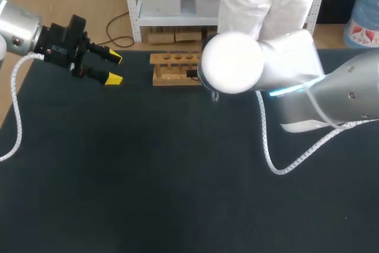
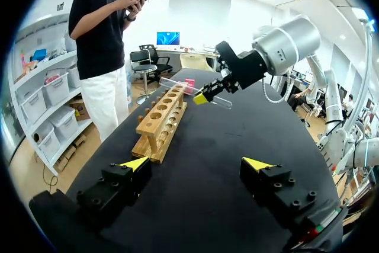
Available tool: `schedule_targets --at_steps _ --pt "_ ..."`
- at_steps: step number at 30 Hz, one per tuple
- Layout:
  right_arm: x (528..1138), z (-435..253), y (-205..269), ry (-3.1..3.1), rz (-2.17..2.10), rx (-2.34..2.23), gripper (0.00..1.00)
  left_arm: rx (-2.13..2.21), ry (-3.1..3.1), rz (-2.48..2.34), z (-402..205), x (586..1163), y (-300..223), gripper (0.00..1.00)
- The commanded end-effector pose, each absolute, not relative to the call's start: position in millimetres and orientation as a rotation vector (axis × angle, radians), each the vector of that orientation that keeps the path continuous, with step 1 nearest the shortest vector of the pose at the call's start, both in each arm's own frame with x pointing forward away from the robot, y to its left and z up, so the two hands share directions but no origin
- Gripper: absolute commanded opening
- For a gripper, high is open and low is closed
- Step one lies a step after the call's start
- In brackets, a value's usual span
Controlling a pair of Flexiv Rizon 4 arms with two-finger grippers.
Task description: Grasp the test tube, adjust it, and insert it.
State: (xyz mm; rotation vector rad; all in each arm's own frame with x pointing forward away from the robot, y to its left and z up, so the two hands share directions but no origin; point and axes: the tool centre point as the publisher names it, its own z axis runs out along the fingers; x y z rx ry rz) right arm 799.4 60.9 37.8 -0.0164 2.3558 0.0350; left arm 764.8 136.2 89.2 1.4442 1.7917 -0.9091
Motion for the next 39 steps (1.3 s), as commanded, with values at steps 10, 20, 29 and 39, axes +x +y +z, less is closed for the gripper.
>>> schedule_targets --at_steps 10,20,29,39 --pt "801 27 62 2.451 0.078 -0.013 0.00 1.446 1.789 -0.910 88 766 136 1.00" --pt "801 24 61 2.526 0.134 -0.046 0.00 1.446 1.789 -0.910 88 766 136 1.00" --pt "800 20 62 2.555 0.129 -0.059 0.00 1.446 1.789 -0.910 88 766 136 1.00" --pt "795 25 60 2.546 0.122 -0.030 0.00 1.446 1.789 -0.910 88 766 136 1.00"
